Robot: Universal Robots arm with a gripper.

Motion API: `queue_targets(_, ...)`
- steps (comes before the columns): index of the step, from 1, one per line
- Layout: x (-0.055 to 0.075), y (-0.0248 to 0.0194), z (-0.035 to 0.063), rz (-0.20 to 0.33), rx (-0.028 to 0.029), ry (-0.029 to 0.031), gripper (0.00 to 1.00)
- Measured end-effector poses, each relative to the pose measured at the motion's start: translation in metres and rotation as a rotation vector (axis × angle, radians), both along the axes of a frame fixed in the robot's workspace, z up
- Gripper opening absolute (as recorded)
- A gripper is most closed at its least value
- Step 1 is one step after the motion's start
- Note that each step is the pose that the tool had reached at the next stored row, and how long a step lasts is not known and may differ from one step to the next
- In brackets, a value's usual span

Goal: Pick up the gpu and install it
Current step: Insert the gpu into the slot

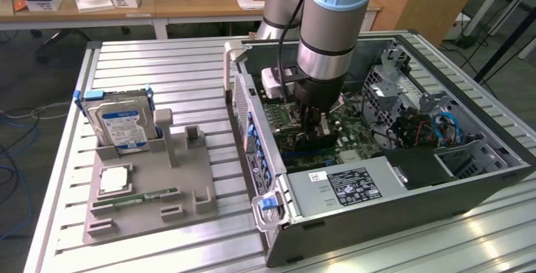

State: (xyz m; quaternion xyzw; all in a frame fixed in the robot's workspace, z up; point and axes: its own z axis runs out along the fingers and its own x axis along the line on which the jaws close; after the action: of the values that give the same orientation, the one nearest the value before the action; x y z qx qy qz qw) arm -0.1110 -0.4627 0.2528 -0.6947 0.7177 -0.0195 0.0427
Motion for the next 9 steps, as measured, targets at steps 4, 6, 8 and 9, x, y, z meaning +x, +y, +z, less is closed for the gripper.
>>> queue_targets(4,0.0000,0.0000,-0.0015,0.000,0.0000,0.0000,0.26)
queue_targets(6,0.0000,0.0000,-0.0030,0.000,-0.0002,0.0001,0.26)
queue_targets(8,0.0000,0.0000,-0.0035,0.000,-0.0003,0.0002,0.26)
queue_targets(9,0.0000,0.0000,-0.0036,0.000,-0.0003,0.0001,0.26)
